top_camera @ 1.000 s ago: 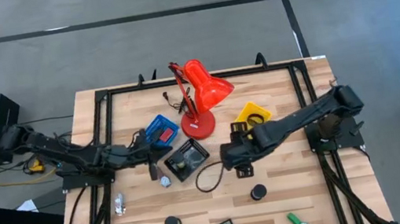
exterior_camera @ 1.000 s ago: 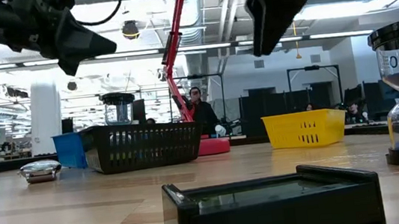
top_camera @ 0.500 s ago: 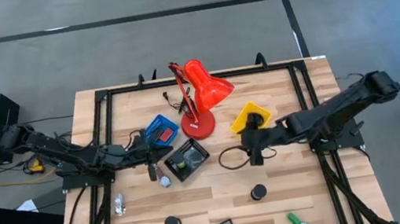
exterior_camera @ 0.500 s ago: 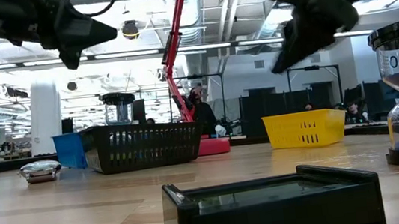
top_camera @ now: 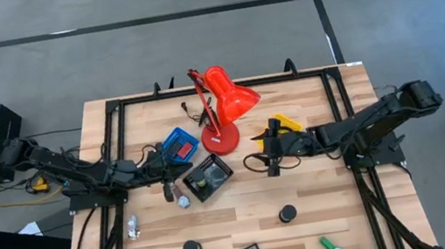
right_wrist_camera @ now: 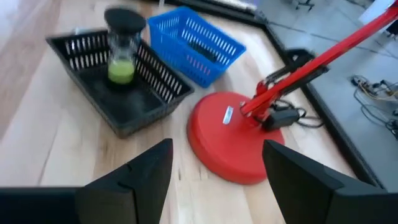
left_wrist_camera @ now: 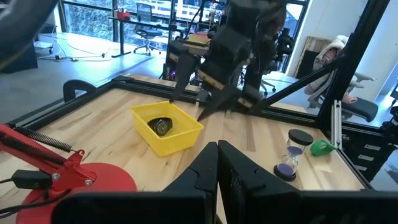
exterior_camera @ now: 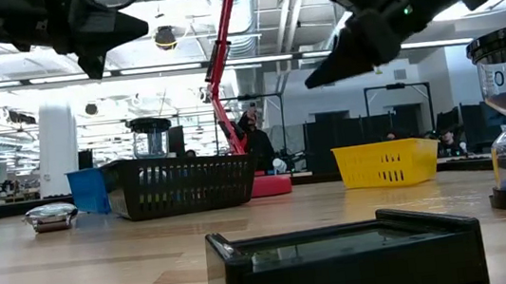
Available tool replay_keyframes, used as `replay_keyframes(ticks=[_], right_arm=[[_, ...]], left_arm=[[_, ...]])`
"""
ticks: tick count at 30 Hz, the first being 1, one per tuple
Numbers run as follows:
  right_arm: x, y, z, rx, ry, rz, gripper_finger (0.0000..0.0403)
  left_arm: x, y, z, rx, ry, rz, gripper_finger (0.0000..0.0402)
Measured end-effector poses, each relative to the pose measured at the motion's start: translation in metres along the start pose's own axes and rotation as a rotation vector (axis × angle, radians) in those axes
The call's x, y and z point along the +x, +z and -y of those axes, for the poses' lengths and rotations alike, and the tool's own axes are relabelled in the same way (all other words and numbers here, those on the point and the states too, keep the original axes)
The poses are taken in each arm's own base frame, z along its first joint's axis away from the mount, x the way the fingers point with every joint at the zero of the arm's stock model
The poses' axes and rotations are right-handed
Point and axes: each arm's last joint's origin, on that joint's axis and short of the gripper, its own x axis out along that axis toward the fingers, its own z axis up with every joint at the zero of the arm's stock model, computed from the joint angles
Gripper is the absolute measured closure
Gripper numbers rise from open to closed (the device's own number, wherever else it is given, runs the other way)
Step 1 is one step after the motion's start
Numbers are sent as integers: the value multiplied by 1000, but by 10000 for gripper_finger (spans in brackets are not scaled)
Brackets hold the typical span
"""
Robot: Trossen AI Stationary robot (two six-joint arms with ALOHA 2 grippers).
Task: Pick & Place Office items
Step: Put the brown watch into the yellow bin
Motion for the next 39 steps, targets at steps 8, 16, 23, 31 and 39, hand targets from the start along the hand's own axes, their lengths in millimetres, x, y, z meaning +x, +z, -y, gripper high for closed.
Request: replay_keyframes(ticks=[8,16,23,31,39], right_arm=[[18,-9,0,11,-21,-25,163],[-4,5,10,72,-27,35,163],[-9,9,11,21,212,87,163],[11,-5,20,66,165,0,163],[23,-17,17,76,166,-64,163]], left_arm=[[0,-1,2,72,-72,-13,398],[-1,-1,4,271,-106,-11,336],[-1,-8,-6,459,-31,-199,257],[-8,19,-5,515,-24,-528,200],[-21,-15,-9,240,-92,-861,196]])
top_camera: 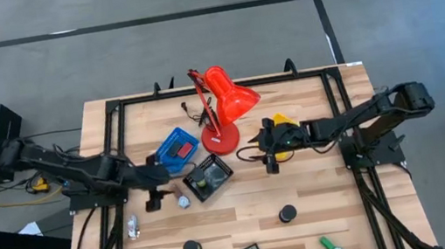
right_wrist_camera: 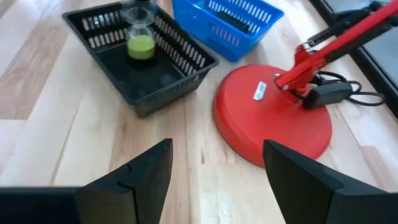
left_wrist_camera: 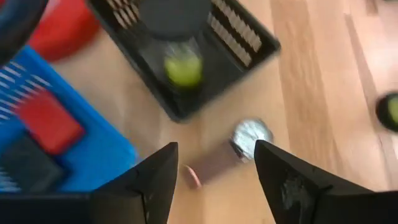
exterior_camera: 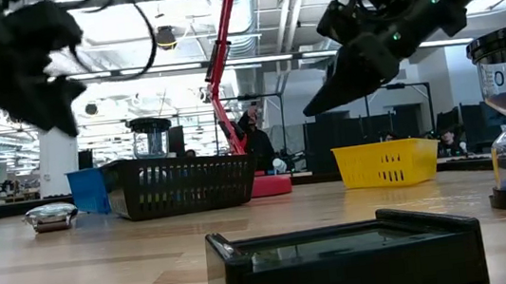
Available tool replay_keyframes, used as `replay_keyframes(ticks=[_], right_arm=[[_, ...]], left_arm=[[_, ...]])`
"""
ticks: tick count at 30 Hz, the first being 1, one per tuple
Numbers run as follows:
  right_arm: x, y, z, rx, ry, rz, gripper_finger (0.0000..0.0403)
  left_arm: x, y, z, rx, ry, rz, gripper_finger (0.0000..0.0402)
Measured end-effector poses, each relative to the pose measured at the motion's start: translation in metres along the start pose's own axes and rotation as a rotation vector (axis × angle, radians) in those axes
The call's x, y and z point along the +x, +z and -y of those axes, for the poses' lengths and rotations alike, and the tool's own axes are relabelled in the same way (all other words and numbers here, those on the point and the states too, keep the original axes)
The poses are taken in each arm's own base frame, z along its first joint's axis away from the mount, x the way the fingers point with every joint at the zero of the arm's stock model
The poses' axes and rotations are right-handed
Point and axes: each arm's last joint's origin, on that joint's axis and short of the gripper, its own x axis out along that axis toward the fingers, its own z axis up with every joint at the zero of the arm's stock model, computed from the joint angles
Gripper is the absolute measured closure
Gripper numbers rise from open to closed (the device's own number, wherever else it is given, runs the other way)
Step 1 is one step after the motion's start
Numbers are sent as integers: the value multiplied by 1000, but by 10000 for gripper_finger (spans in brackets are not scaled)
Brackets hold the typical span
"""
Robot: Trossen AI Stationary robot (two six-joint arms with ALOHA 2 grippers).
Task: Pick & Place Office items
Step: Put the brown watch into the yellow bin
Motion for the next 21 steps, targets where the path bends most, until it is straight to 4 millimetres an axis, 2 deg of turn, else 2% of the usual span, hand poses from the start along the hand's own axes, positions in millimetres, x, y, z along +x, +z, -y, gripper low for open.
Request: replay_keyframes(ticks=[5,10,14,21], right_arm=[[0,2,-2,-2,5,15,163],[0,3,0,4,-2,25,163],[0,3,1,6,-5,29,163],[0,3,1,5,-4,28,163]], left_arm=[[26,-17,2,112,19,-91,207],[43,-14,6,216,15,-91,210],[54,-18,7,309,6,-157,204],[69,-25,10,322,-40,-254,203]])
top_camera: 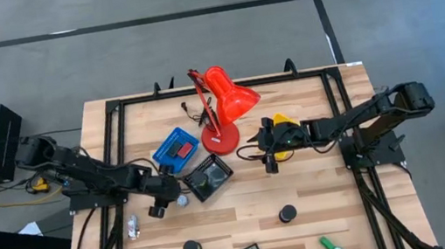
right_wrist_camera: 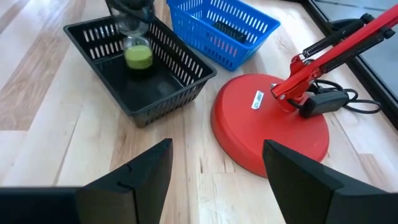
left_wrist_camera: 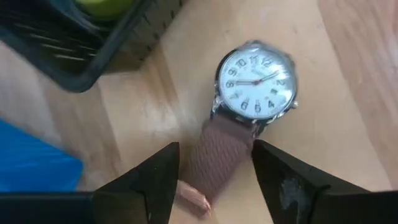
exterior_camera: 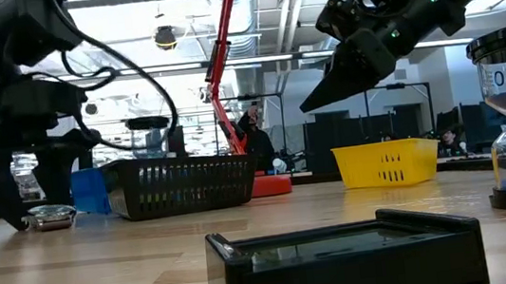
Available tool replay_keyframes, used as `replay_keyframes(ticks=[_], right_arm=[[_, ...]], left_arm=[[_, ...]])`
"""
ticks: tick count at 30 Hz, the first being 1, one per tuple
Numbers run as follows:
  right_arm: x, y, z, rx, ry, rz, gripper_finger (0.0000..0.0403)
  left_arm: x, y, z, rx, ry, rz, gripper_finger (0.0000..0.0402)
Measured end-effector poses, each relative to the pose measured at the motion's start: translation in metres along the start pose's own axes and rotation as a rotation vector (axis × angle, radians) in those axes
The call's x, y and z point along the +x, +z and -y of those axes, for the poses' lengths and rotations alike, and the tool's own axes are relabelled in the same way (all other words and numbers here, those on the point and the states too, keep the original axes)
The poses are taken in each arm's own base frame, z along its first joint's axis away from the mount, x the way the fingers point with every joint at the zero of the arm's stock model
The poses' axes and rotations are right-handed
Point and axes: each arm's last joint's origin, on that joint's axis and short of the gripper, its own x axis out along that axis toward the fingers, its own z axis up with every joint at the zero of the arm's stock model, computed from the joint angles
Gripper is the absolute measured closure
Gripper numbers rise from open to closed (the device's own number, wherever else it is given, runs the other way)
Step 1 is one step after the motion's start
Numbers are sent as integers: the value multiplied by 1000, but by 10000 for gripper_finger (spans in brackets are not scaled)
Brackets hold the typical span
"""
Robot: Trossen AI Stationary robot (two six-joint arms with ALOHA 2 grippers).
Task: Pick & Place Office items
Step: Put the brown watch into the yellow bin
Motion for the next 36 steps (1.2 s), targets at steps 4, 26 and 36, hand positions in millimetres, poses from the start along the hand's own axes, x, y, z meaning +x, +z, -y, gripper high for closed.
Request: replay_keyframes(ticks=[4,26,36], right_arm=[[0,0,0,0,0,-1,163],[0,0,0,0,0,0,163],[5,4,-1,56,-4,65,163]], left_arm=[[4,0,1,2,-11,-20,235],[-50,4,-9,-50,119,303,384],[-72,10,-12,-83,145,500,389]])
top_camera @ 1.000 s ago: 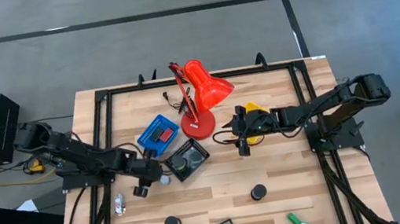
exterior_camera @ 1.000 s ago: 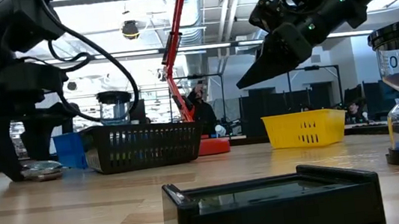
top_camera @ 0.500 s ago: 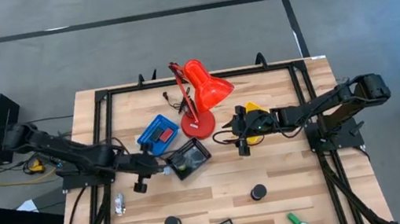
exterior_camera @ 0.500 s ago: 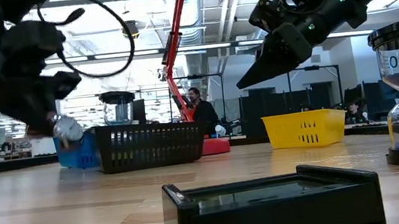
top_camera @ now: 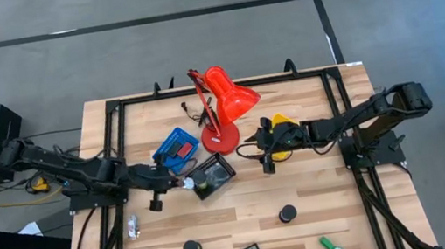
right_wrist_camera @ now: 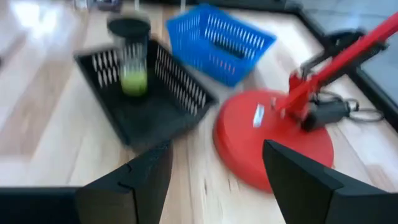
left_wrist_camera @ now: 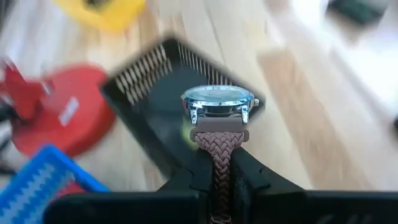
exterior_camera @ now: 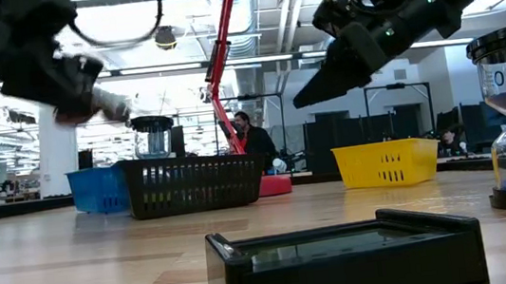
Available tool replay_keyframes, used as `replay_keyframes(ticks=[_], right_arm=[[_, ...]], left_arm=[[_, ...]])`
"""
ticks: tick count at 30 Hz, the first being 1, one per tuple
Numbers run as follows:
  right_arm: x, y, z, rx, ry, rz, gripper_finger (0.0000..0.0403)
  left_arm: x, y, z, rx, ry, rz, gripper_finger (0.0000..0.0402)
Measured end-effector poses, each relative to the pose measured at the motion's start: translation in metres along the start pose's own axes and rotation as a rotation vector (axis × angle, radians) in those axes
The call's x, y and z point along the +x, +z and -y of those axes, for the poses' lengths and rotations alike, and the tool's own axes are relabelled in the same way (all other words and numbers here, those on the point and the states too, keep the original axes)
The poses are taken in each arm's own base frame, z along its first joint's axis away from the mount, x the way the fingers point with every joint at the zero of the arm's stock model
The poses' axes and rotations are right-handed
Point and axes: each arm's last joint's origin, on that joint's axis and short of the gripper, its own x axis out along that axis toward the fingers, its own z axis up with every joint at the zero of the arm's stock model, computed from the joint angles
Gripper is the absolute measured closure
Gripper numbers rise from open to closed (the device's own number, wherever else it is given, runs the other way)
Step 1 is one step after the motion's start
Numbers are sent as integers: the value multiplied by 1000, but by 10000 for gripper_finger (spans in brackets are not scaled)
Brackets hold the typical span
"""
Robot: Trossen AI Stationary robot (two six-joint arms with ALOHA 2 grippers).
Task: Pick & Place Office items
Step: Put the brown watch into the yellow bin
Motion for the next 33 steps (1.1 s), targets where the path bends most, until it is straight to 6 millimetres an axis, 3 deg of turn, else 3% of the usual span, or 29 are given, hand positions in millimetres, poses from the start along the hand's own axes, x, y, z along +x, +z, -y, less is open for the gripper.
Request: replay_keyframes(ticks=[8,13,18,25,33], right_arm=[[27,2,5,24,-32,73,163],[49,25,8,-18,-51,139,163],[61,57,-4,-247,-49,217,163],[59,91,-27,-580,-108,287,163],[55,97,-41,-612,-170,284,163]], left_arm=[[-23,18,-11,-24,171,230,386],[-24,32,-14,24,256,347,386],[-15,40,-13,42,271,391,384],[-1,43,-10,57,274,389,383],[7,45,-9,45,275,402,383]])
